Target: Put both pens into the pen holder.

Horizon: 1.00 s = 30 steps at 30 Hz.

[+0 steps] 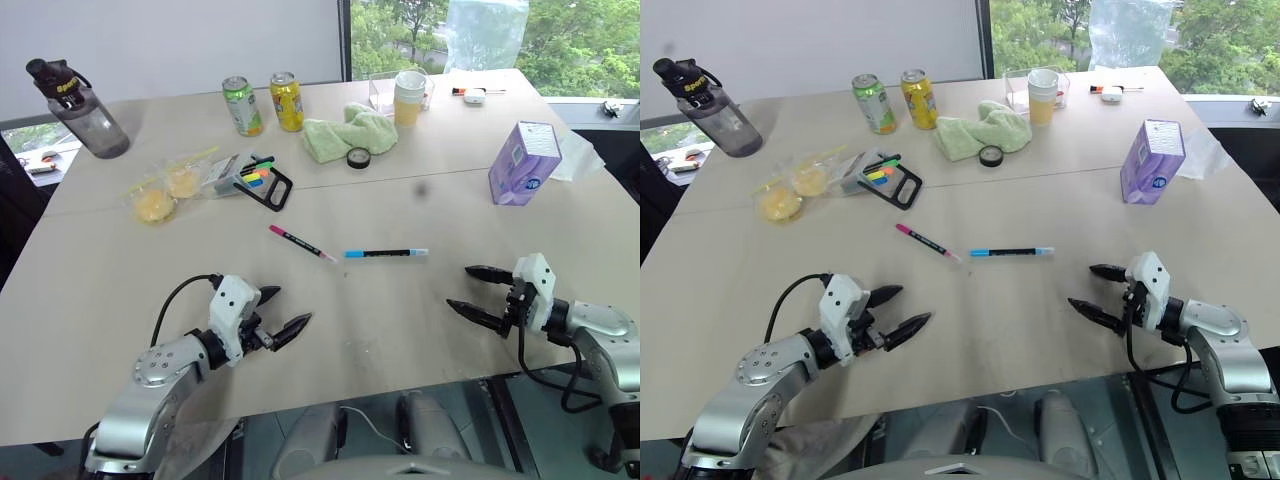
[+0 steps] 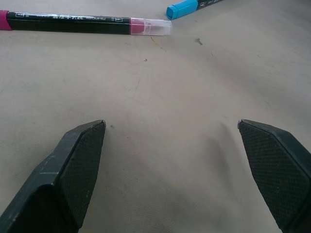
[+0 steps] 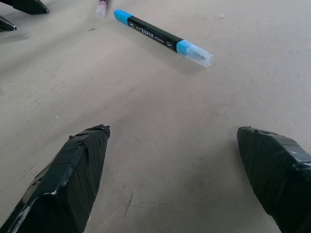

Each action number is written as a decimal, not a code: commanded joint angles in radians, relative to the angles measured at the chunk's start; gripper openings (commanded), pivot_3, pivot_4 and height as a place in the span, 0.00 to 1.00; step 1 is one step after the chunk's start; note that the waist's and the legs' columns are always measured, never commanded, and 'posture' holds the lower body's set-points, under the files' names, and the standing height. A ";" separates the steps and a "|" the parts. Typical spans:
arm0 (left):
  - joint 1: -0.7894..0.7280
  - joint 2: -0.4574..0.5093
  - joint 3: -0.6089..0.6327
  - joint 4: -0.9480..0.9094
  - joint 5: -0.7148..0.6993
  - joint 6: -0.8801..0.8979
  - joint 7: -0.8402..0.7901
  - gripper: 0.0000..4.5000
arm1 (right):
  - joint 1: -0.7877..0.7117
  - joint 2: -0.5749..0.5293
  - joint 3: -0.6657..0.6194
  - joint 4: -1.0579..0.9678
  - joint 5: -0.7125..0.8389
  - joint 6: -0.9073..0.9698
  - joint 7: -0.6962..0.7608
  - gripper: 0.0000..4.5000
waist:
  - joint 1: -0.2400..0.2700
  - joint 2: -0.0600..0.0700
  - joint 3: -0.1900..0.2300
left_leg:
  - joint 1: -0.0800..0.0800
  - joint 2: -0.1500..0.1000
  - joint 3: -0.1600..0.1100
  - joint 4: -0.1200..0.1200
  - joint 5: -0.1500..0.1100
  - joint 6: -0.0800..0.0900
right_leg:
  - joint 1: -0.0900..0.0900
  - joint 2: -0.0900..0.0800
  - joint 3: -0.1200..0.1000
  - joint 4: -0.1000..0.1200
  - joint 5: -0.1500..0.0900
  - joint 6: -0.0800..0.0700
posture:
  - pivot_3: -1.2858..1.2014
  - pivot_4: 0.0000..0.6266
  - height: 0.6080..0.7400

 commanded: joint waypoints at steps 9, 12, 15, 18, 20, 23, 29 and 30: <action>-0.030 0.026 0.003 -0.002 -0.001 0.010 -0.016 1.00 | -0.014 0.029 -0.008 -0.046 -0.015 -0.031 -0.059 0.99 | 0.001 0.000 0.000 | 0.000 0.000 0.000 0.000 0.000 0.000 | 0.000 0.000 0.000 0.000 0.000 0.000 | 0.52 0.24 1.00; -0.040 0.023 -0.001 -0.003 -0.001 0.013 -0.013 1.00 | -0.002 0.021 -0.014 -0.054 -0.010 -0.030 -0.057 0.99 | 0.001 0.000 0.000 | 0.000 0.000 0.000 0.000 0.000 0.000 | 0.000 0.000 0.000 0.000 0.000 0.000 | 0.52 0.24 1.00; -0.033 0.017 -0.005 -0.014 0.000 0.014 -0.009 1.00 | 0.002 0.013 -0.016 -0.055 -0.011 -0.032 -0.055 0.99 | 0.001 0.000 0.000 | 0.000 0.000 0.000 0.000 0.000 0.000 | 0.000 0.000 0.000 0.000 0.000 0.000 | 0.52 0.24 1.00; -0.026 0.015 -0.010 -0.020 0.003 0.011 -0.009 1.00 | -0.002 0.012 -0.016 -0.057 -0.008 -0.031 -0.058 0.99 | 0.000 0.000 0.000 | 0.000 0.000 0.000 0.000 0.000 0.000 | 0.000 0.000 0.000 0.000 0.000 0.000 | 0.52 0.24 1.00; -0.028 0.015 -0.006 -0.021 0.001 0.012 -0.009 1.00 | 0.000 0.017 -0.012 -0.063 -0.006 -0.029 -0.061 0.99 | 0.000 0.000 0.000 | 0.000 0.000 0.000 0.000 0.000 0.000 | 0.000 0.000 0.000 0.000 0.000 0.000 | 0.52 0.24 1.00; -0.029 0.018 -0.001 -0.018 -0.001 0.011 -0.011 1.00 | -0.005 0.025 -0.002 -0.063 -0.014 -0.032 -0.069 0.99 | 0.000 0.000 0.000 | 0.000 0.000 0.000 0.000 0.000 0.000 | 0.000 0.000 0.000 0.000 0.000 0.000 | 0.52 0.24 1.00; -0.042 0.032 0.003 -0.016 0.007 -0.001 -0.022 1.00 | -0.052 0.034 0.008 -0.100 -0.047 0.013 -0.147 0.99 | 0.000 0.000 0.000 | 0.000 0.000 0.000 0.000 0.000 0.000 | 0.000 0.000 0.000 0.000 0.000 0.000 | 0.52 0.24 1.00; -0.051 0.036 0.011 -0.013 0.000 -0.007 -0.032 1.00 | -0.077 0.020 0.024 -0.124 -0.074 0.065 -0.178 0.99 | -0.001 0.000 0.000 | 0.000 0.000 0.000 0.000 0.000 0.000 | 0.000 0.000 0.000 0.000 0.000 0.000 | 0.52 0.24 1.00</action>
